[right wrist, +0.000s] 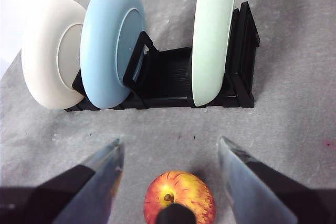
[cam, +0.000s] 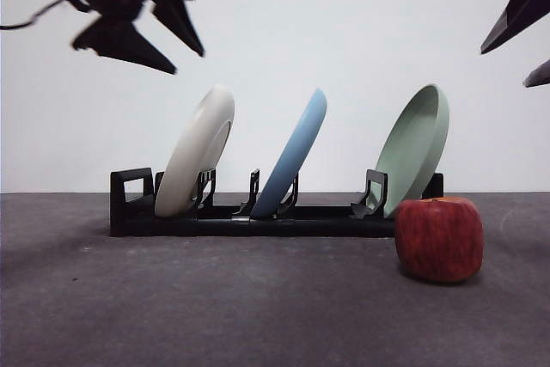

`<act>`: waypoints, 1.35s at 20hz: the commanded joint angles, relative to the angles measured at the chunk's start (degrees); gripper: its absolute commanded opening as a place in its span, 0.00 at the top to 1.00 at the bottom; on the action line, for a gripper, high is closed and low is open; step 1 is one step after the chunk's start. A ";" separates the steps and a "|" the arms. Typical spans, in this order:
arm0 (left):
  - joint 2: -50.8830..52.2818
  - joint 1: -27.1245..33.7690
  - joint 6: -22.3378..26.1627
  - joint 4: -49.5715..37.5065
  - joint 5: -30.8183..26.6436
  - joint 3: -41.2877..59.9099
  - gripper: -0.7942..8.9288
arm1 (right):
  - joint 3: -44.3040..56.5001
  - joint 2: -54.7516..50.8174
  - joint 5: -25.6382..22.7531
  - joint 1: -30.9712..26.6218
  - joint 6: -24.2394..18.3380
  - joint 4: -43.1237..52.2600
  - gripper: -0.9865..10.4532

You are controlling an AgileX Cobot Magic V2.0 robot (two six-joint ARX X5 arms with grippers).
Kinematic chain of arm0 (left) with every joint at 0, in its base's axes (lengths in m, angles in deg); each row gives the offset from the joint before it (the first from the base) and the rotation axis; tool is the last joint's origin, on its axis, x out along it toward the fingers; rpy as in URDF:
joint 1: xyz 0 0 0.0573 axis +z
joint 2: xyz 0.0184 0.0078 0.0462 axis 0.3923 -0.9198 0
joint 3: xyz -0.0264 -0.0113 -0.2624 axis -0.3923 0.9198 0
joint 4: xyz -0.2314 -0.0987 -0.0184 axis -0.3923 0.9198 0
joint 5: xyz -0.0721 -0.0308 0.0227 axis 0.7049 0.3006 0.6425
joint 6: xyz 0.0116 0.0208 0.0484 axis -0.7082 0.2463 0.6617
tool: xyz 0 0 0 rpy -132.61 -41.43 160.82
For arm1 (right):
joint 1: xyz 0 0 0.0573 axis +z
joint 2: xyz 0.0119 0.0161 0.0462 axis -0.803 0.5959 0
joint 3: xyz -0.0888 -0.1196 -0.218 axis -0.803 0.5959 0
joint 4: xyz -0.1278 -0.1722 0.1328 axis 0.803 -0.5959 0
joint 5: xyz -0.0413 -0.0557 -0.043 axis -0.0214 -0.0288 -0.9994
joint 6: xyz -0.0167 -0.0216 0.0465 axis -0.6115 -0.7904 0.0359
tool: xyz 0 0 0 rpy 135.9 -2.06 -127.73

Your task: Take the yellow plate from the plate rack,put the plate on the table,take the apple from the table,put the apple in the plate

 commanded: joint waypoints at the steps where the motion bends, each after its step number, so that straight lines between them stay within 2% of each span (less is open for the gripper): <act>1: -4.17 -1.62 1.62 0.87 -2.38 -2.69 0.66 | -0.20 0.17 0.15 0.02 -0.50 0.11 0.65; 9: -9.99 -3.30 1.99 -0.09 -4.11 -4.57 0.67 | -0.20 0.17 -0.02 0.02 -0.52 -0.33 0.66; 13: -9.94 -3.41 3.06 -0.66 -4.48 -4.66 0.93 | -0.20 0.17 -0.13 0.02 -0.50 -0.31 0.66; 20: -4.63 -5.11 3.10 3.21 -4.24 -4.68 0.93 | -0.20 0.17 -0.15 0.02 -0.50 -0.33 0.66; 27: 10.56 -8.63 7.39 16.85 -4.20 -4.68 0.93 | -0.20 0.17 -0.17 0.02 -0.50 -0.31 0.66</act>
